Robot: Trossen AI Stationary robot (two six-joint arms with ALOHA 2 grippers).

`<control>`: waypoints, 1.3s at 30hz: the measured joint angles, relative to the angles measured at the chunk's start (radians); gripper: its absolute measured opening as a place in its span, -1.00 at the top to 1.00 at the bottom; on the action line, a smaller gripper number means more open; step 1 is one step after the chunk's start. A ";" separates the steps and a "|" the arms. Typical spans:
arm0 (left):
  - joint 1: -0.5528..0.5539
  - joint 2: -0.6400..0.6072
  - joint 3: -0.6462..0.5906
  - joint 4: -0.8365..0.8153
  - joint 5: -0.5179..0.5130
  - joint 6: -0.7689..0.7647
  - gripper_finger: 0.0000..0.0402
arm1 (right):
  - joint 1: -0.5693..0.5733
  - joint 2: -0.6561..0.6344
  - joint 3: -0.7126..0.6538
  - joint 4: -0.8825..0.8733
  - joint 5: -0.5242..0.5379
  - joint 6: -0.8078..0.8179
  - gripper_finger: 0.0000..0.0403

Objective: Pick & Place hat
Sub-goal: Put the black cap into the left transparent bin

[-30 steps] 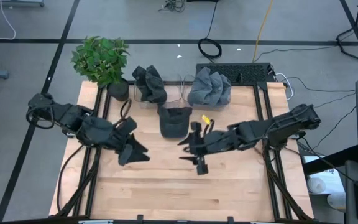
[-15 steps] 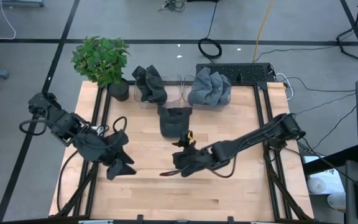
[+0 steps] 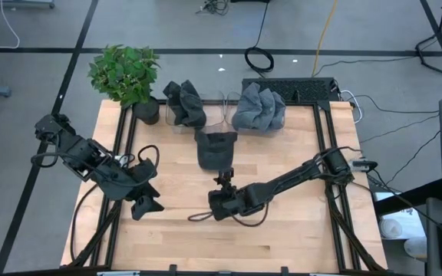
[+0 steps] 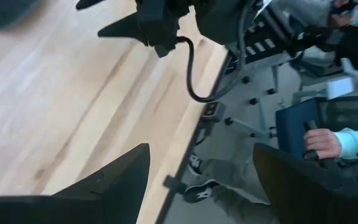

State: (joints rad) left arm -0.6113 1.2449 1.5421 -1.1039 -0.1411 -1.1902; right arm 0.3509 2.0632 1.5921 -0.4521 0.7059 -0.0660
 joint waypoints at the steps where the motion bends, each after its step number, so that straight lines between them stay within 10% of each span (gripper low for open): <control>1: 0.000 0.000 0.000 -0.011 0.000 0.002 -0.48 | -0.006 0.008 0.000 -0.010 0.000 0.021 -0.08; 33: 0.000 0.000 0.000 -0.082 0.004 0.101 -0.48 | -0.226 0.068 -0.196 0.281 0.099 -0.102 -0.07; 39: 0.000 0.000 0.000 -0.083 0.019 0.104 -0.48 | -0.248 0.068 -0.230 0.336 0.106 -0.152 0.19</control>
State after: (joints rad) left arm -0.6113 1.2449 1.5421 -1.1865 -0.1219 -1.0859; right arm 0.1028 2.1311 1.3617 -0.1164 0.8118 -0.2179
